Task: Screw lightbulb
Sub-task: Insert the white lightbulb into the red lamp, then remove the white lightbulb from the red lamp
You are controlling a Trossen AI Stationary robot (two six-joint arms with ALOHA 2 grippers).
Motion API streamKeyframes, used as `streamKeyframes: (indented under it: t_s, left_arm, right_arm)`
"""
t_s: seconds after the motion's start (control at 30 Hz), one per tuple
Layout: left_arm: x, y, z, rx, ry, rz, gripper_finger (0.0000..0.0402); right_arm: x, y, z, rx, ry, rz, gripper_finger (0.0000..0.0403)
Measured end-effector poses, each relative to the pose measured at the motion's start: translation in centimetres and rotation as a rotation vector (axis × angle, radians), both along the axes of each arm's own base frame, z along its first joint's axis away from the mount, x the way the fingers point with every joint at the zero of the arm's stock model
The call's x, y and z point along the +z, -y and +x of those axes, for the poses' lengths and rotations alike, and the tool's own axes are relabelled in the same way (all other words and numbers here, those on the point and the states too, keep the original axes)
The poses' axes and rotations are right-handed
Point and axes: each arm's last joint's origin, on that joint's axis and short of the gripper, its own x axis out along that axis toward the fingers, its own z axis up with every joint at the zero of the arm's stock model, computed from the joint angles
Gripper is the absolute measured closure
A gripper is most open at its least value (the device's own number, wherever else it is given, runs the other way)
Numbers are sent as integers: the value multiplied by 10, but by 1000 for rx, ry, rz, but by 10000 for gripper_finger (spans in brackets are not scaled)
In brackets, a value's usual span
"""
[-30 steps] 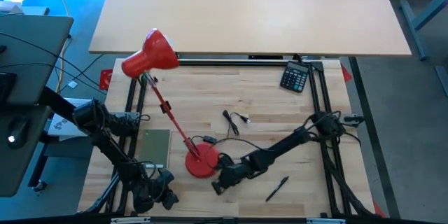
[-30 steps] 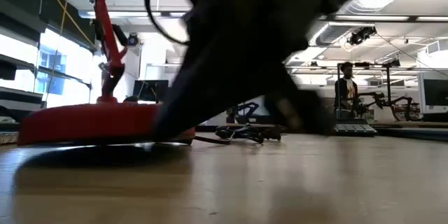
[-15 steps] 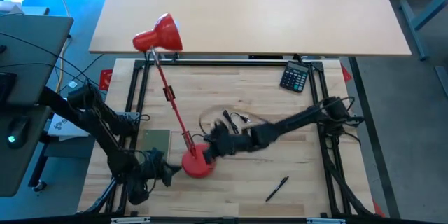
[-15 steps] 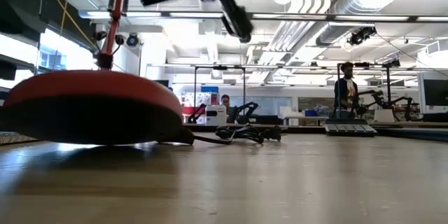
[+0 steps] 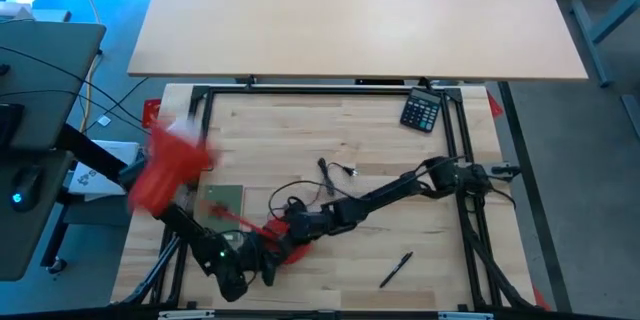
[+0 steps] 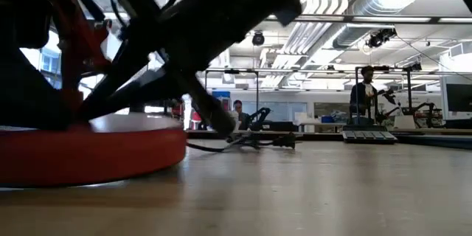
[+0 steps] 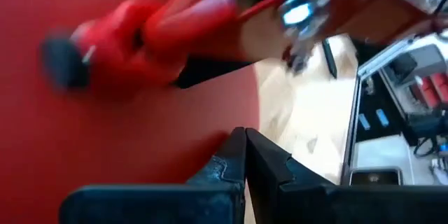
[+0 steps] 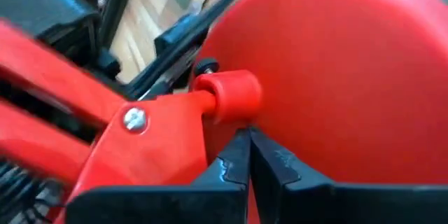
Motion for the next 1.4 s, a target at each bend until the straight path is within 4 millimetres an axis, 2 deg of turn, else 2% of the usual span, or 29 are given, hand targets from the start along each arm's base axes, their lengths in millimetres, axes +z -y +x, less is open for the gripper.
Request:
streamKeyframes:
  t_s: [0.43, 0.8, 0.9, 1.0, 1.17, 1.4]
  left_arm:
    - [0, 0, -4, -72, -45, 60, 401]
    - [-1, 16, -27, -130, -50, 47, 402]
    - [-1, 16, -29, -127, -56, 44, 402]
    - [-1, 16, -29, -129, -57, 48, 402]
    - [-2, 18, -34, -179, -75, 116, 402]
    - [-3, 18, -46, -183, -88, 178, 402]
  right_arm:
    - [-3, 4, -2, 10, -37, 0, 403]
    - [-3, -3, -4, 105, -47, 51, 403]
    - [4, -2, -5, 122, -41, 45, 403]
    - [15, 9, -9, 129, -78, 18, 403]
    - [28, 39, -18, 131, -193, -79, 403]
    - [23, 51, -21, 168, -248, -126, 403]
